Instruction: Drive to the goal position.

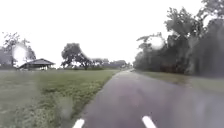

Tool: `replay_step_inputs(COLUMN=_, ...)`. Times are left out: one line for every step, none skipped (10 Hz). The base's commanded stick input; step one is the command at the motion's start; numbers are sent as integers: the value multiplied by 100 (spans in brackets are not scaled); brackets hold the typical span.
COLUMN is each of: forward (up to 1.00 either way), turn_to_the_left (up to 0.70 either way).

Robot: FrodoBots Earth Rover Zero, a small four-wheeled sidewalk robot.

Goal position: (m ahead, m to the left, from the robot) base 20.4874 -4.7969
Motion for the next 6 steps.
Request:
replay_step_inputs(forward=70, turn_to_the_left=0)
replay_step_inputs(forward=70, turn_to_the_left=0)
replay_step_inputs(forward=70, turn_to_the_left=0)
replay_step_inputs(forward=70, turn_to_the_left=0)
replay_step_inputs(forward=70, turn_to_the_left=0)
replay_step_inputs(forward=70, turn_to_the_left=0)
